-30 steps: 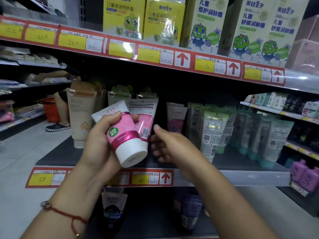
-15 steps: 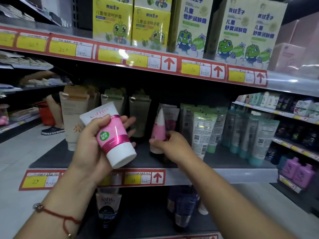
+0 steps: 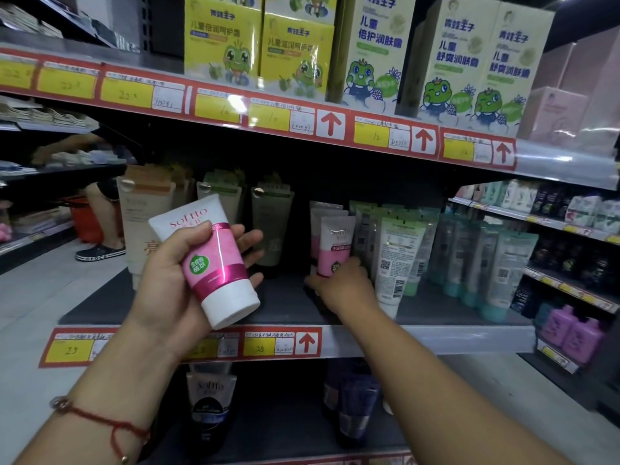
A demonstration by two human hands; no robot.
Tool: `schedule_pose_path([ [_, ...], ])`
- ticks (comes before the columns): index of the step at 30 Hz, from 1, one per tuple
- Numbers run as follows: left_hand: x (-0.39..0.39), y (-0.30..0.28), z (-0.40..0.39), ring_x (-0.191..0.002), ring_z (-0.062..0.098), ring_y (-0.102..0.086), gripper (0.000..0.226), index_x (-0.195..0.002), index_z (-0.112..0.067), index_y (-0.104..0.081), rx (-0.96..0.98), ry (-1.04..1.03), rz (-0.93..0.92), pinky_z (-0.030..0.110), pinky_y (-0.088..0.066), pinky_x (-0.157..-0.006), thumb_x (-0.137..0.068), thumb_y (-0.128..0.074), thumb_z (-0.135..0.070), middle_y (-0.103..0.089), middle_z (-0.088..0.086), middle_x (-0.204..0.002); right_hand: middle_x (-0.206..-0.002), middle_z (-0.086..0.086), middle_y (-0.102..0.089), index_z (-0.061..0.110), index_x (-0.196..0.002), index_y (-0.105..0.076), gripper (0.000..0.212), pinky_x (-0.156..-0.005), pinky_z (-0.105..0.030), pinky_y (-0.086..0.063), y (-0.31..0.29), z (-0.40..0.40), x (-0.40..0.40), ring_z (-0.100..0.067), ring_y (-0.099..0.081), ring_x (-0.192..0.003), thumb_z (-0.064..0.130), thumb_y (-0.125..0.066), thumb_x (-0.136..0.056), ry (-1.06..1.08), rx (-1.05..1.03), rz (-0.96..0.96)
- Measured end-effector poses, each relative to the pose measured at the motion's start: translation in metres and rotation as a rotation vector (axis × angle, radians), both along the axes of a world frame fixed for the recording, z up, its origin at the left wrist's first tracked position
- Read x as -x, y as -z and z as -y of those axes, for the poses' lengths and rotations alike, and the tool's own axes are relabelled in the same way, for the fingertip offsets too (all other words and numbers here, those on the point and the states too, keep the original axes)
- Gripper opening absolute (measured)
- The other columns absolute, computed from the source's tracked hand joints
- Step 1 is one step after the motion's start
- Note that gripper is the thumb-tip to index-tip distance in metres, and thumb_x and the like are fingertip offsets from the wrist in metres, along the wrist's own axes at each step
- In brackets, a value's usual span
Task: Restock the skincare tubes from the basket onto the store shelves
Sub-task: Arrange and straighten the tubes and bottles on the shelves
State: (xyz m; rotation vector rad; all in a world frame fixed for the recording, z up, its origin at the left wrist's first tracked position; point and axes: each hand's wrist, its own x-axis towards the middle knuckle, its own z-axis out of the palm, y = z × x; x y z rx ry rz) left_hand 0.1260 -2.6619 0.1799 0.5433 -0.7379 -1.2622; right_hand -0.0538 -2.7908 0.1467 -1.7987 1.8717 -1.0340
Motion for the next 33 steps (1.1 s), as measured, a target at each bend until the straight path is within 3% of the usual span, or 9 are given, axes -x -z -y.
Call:
schedule_pose_path([
  [8, 0.007, 0.003, 0.001, -0.113, 0.032, -0.066, 0.027, -0.095, -0.009, -0.072, -0.044, -0.035, 0.037, 0.056, -0.044, -0.103, -0.087, -0.056, -0.029, -0.073, 0.016, -0.107, -0.127, -0.011, -0.058, 0.008, -0.126, -0.042, 0.072, -0.092, -0.04, -0.051, 0.0, 0.01, -0.004, -0.03, -0.059, -0.113, 0.04, -0.081, -0.074, 0.037, -0.026, -0.01],
  [10, 0.01, 0.002, 0.002, -0.102, 0.03, -0.068, 0.026, -0.088, -0.01, -0.076, -0.047, -0.056, 0.045, 0.052, -0.048, -0.097, -0.084, -0.059, -0.028, -0.073, 0.011, -0.094, -0.126, -0.012, -0.058, 0.009, -0.125, -0.042, 0.072, -0.091, -0.041, -0.052, 0.0, 0.012, -0.006, -0.03, -0.059, -0.113, 0.041, -0.081, -0.073, 0.055, -0.037, -0.018],
  [13, 0.016, 0.001, 0.004, -0.079, 0.02, -0.065, 0.02, -0.104, -0.012, -0.067, -0.03, -0.135, 0.047, 0.04, -0.053, -0.08, -0.09, -0.056, -0.022, -0.075, 0.005, -0.091, -0.127, -0.012, -0.057, 0.008, -0.127, -0.041, 0.074, -0.091, -0.04, -0.052, -0.001, 0.009, -0.006, -0.03, -0.058, -0.114, 0.043, -0.079, -0.074, 0.062, -0.03, -0.033],
  [17, 0.022, 0.004, 0.009, -0.075, 0.011, -0.066, 0.016, -0.103, -0.019, -0.065, -0.04, -0.186, 0.13, 0.032, -0.053, -0.071, -0.088, -0.06, -0.02, -0.076, 0.0, -0.096, -0.136, -0.015, -0.046, 0.006, -0.139, -0.029, 0.084, -0.098, -0.042, -0.047, -0.007, -0.016, -0.008, -0.034, -0.051, -0.121, 0.046, -0.072, -0.079, -0.01, -0.02, -0.025],
  [20, 0.032, 0.007, 0.014, -0.071, 0.009, -0.069, 0.024, -0.1, -0.017, -0.07, -0.019, -0.199, 0.226, 0.034, -0.053, -0.076, -0.078, -0.068, -0.025, -0.075, -0.002, -0.084, -0.125, -0.009, -0.052, 0.01, -0.133, -0.047, 0.06, -0.096, -0.039, -0.046, -0.017, -0.06, -0.005, -0.028, -0.053, -0.116, 0.052, -0.055, -0.091, -0.169, 0.117, -0.039],
  [22, 0.042, 0.009, 0.017, -0.074, 0.012, -0.072, 0.019, -0.097, -0.016, -0.071, 0.01, -0.256, 0.28, 0.035, -0.054, -0.077, -0.08, -0.07, -0.023, -0.075, -0.001, -0.081, -0.107, 0.002, -0.066, 0.018, -0.117, -0.065, 0.047, -0.092, -0.034, -0.048, -0.026, -0.089, 0.002, -0.016, -0.061, -0.103, 0.055, -0.044, -0.096, -0.425, 0.083, 0.232],
  [25, 0.06, 0.012, 0.02, -0.081, 0.019, -0.075, 0.014, -0.092, -0.016, -0.073, 0.058, -0.366, 0.432, 0.035, -0.057, -0.073, -0.081, -0.074, -0.025, -0.077, 0.005, -0.086, -0.105, 0.007, -0.073, 0.028, -0.111, -0.067, 0.026, -0.092, -0.027, -0.052, -0.03, -0.102, 0.019, -0.007, -0.067, -0.099, 0.045, -0.06, -0.092, -0.696, -0.046, 0.403],
  [29, 0.084, 0.014, 0.037, -0.078, 0.005, -0.073, 0.011, -0.092, -0.022, -0.072, 0.116, -0.418, 0.671, 0.017, -0.055, -0.063, -0.082, -0.076, -0.023, -0.077, -0.008, -0.084, -0.1, 0.013, -0.07, 0.031, -0.116, -0.059, 0.045, -0.076, -0.014, -0.05, -0.017, -0.08, 0.038, 0.003, -0.064, -0.089, 0.026, -0.078, -0.076, -0.511, 0.154, 0.182],
  [33, 0.089, 0.023, 0.065, -0.087, -0.002, -0.069, 0.028, -0.105, -0.028, -0.07, 0.073, -0.345, 0.989, 0.021, -0.054, -0.077, -0.078, -0.079, -0.033, -0.076, -0.014, -0.094, -0.099, 0.004, -0.068, 0.025, -0.113, -0.055, 0.04, -0.073, -0.034, -0.052, -0.005, -0.062, 0.043, -0.017, -0.064, -0.09, 0.033, -0.073, -0.078, -0.316, 0.156, 0.133],
])
